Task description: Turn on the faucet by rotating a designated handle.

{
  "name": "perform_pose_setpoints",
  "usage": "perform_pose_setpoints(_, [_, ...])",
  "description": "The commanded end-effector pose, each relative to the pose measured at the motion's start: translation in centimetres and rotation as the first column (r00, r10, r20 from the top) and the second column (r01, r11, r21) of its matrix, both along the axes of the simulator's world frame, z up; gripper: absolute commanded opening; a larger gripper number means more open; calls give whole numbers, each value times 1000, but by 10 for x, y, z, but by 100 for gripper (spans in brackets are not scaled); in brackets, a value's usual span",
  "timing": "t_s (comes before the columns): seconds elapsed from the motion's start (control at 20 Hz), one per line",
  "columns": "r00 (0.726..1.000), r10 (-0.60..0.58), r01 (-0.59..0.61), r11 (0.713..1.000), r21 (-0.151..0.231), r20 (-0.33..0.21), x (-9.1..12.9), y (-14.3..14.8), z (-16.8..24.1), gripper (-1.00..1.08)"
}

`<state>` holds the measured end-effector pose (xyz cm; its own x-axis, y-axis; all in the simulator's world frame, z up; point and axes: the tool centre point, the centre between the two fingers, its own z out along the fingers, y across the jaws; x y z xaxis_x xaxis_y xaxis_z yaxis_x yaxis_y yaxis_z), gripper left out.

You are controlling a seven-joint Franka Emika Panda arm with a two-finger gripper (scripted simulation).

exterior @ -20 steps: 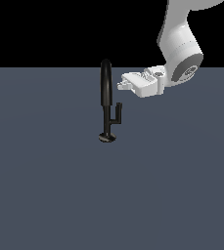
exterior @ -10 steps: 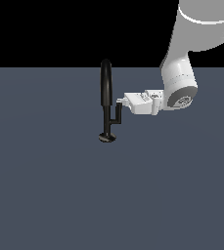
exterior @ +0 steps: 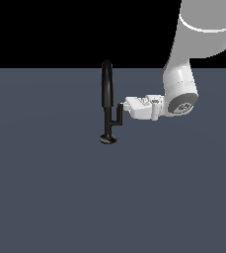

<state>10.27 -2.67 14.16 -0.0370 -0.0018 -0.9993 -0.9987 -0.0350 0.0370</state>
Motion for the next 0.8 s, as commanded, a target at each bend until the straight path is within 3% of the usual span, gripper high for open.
perform_pose_setpoints(0.0, [1000, 0, 0, 1000, 0, 0, -3, 0, 1, -100])
perform_pose_setpoints(0.75, [1000, 0, 0, 1000, 0, 1, -34, -1, 13, -100])
